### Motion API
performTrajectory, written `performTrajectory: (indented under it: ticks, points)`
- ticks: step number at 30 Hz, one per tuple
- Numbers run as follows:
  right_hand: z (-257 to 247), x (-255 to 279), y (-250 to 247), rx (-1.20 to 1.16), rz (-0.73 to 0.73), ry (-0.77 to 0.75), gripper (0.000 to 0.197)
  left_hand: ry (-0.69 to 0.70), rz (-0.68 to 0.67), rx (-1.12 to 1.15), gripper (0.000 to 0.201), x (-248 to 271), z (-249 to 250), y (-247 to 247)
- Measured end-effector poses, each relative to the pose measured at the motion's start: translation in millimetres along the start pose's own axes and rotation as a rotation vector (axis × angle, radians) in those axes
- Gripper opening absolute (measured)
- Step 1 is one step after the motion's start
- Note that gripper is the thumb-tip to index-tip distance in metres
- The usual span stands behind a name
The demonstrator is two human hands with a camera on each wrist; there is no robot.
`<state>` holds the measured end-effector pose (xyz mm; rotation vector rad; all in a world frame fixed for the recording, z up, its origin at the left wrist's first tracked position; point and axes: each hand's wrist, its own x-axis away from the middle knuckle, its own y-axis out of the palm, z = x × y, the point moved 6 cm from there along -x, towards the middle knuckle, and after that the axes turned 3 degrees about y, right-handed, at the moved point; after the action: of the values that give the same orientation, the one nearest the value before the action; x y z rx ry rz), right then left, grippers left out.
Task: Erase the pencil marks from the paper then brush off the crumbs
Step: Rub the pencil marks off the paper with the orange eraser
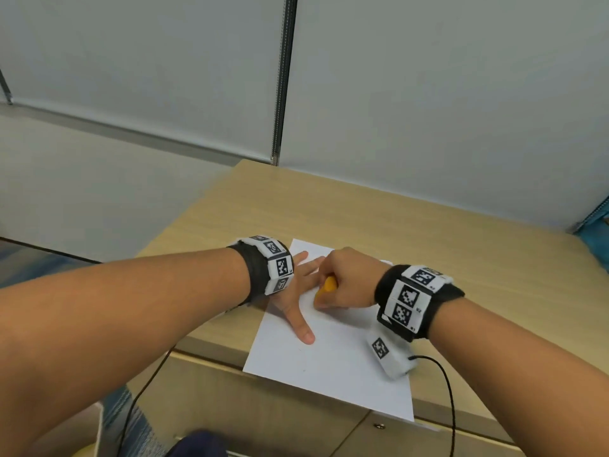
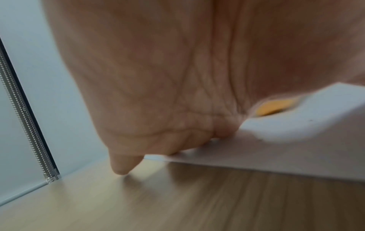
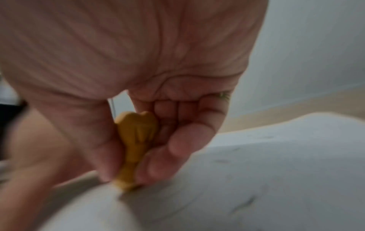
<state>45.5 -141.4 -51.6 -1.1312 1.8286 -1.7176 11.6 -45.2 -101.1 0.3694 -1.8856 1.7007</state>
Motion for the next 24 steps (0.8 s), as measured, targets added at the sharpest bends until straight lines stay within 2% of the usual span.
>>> performTrajectory:
  ticks: [3,6,8,12,13,15,17,18,21,22,24]
  points:
    - [12,-9,-6,0.018,0.138,0.062,0.022,0.007,0.012,-0.009,0.137,-1,-1,0]
    - [-8,8,11,-0.034,-0.008,-0.057,0.018,0.0,-0.016,-0.017,0.134,-8,-4,5]
    - [-7,10,10,-0.036,-0.061,-0.051,0.02,0.008,-0.009,-0.018,0.139,-10,-6,6]
    - [11,-6,-9,0.041,0.11,0.073,0.023,0.007,0.012,-0.007,0.138,-6,-4,3]
    - [7,-5,-6,0.029,0.084,0.048,0.021,0.009,0.005,-0.011,0.136,-6,-3,3]
    - [-12,8,9,-0.011,-0.077,-0.061,0.019,0.009,-0.01,-0.009,0.132,-10,-5,6]
    - [-15,14,13,-0.059,-0.209,-0.075,0.021,0.012,-0.009,-0.005,0.132,-11,-7,7]
    - [-8,9,7,-0.052,-0.168,-0.043,0.021,0.012,-0.006,-0.003,0.134,-11,-8,7]
    - [15,-7,-14,0.034,0.077,0.09,0.023,0.007,0.005,-0.016,0.14,-8,-7,5]
    - [15,-6,-13,0.037,0.096,0.088,0.022,0.009,0.004,-0.018,0.141,-8,-6,4]
    - [1,3,0,0.035,-0.007,-0.008,0.017,0.007,-0.001,-0.016,0.138,-8,-6,5]
